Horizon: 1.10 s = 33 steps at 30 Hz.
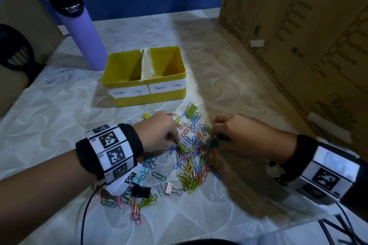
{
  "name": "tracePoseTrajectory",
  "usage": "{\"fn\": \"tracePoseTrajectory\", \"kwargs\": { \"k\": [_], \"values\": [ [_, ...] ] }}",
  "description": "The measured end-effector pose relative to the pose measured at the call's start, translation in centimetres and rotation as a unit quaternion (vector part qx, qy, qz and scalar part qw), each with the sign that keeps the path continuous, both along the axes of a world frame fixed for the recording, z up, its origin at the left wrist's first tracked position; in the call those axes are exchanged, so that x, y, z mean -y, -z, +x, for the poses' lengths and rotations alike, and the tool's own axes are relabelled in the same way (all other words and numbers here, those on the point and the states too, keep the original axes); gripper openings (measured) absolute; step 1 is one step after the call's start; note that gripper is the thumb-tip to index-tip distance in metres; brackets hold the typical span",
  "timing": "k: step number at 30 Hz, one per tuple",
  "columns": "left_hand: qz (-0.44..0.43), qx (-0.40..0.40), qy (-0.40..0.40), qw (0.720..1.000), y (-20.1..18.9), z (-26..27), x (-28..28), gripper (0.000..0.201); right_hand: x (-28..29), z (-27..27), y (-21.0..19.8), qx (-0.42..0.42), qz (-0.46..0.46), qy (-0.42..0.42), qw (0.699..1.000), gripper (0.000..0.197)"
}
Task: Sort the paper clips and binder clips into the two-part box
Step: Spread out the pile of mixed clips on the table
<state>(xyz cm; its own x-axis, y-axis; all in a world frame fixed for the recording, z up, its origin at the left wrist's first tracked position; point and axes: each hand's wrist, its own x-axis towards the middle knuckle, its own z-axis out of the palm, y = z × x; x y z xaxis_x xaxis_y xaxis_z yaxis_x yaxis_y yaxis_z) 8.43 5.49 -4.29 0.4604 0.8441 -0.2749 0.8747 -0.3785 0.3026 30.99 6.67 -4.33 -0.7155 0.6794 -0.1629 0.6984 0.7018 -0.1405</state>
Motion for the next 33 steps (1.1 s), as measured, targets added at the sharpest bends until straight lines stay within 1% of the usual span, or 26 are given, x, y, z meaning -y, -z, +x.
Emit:
{"fn": "tracePoseTrajectory", "kwargs": {
  "k": [2, 4, 6, 7, 9, 10, 11, 13, 16, 18, 21, 23, 27, 30, 33],
  "values": [
    [-0.002, 0.002, -0.003, 1.0, 0.0, 0.0, 0.1, 0.024, 0.1, -0.3, -0.1, -0.016, -0.007, -0.008, 1.0, 0.032],
    [0.001, 0.003, 0.0, 1.0, 0.0, 0.1, 0.2, 0.023, 0.5, -0.7, -0.2, -0.029, -0.048, -0.031, 0.998, 0.036],
    [0.002, 0.0, 0.011, 1.0, 0.1, 0.4, 0.4, 0.022, 1.1, -1.2, -0.2, -0.021, -0.077, -0.066, 0.995, 0.041],
    [0.0, -0.001, 0.015, 1.0, 0.2, 0.5, 0.5, 0.025, 1.4, -1.5, -0.3, -0.012, -0.083, -0.078, 0.993, 0.043],
    [-0.014, -0.003, 0.011, 1.0, 0.3, 0.7, 0.7, 0.035, 1.5, -1.8, -0.1, 0.0, -0.093, -0.095, 0.991, 0.057],
    [-0.02, -0.007, 0.008, 1.0, 0.3, 0.8, 0.8, 0.039, 1.5, -1.7, 0.1, 0.005, -0.098, -0.102, 0.99, 0.061],
    [-0.026, -0.009, 0.008, 1.0, 0.4, 0.7, 0.8, 0.039, 1.4, -1.6, 0.3, 0.006, -0.103, -0.107, 0.989, 0.059],
    [-0.046, 0.001, 0.005, 0.999, 0.7, 0.5, 1.0, 0.039, 1.3, -1.2, 0.3, -0.002, -0.108, -0.101, 0.989, 0.047],
    [-0.079, 0.041, -0.023, 0.996, 0.9, -0.1, 1.1, 0.043, 1.4, -1.0, -0.3, -0.009, -0.098, -0.065, 0.993, 0.029],
    [-0.086, 0.076, -0.056, 0.992, 0.6, -0.9, 1.1, 0.044, 1.5, -1.1, -0.1, -0.015, -0.076, -0.053, 0.996, 0.025],
    [-0.071, 0.149, -0.115, 0.979, -0.4, -3.2, 0.8, 0.044, 1.4, -1.5, 0.4, -0.025, -0.073, -0.028, 0.997, 0.03],
    [-0.073, 0.172, -0.152, 0.971, -1.0, -5.0, 0.4, 0.043, 1.3, -1.8, 0.6, -0.032, -0.087, -0.033, 0.995, 0.033],
    [-0.016, 0.123, -0.18, 0.976, -1.2, -7.1, -0.1, 0.044, 1.2, -2.7, 0.7, -0.056, -0.12, -0.072, 0.989, 0.034],
    [-0.026, 0.125, -0.173, 0.977, -0.9, -6.9, 0.4, 0.037, 1.0, -3.4, 1.1, -0.054, -0.077, -0.079, 0.992, 0.035],
    [-0.011, 0.111, -0.153, 0.982, -0.7, -6.1, 0.1, 0.033, 0.8, -4.5, 1.7, -0.032, -0.058, -0.088, 0.994, 0.047]
  ]
}}
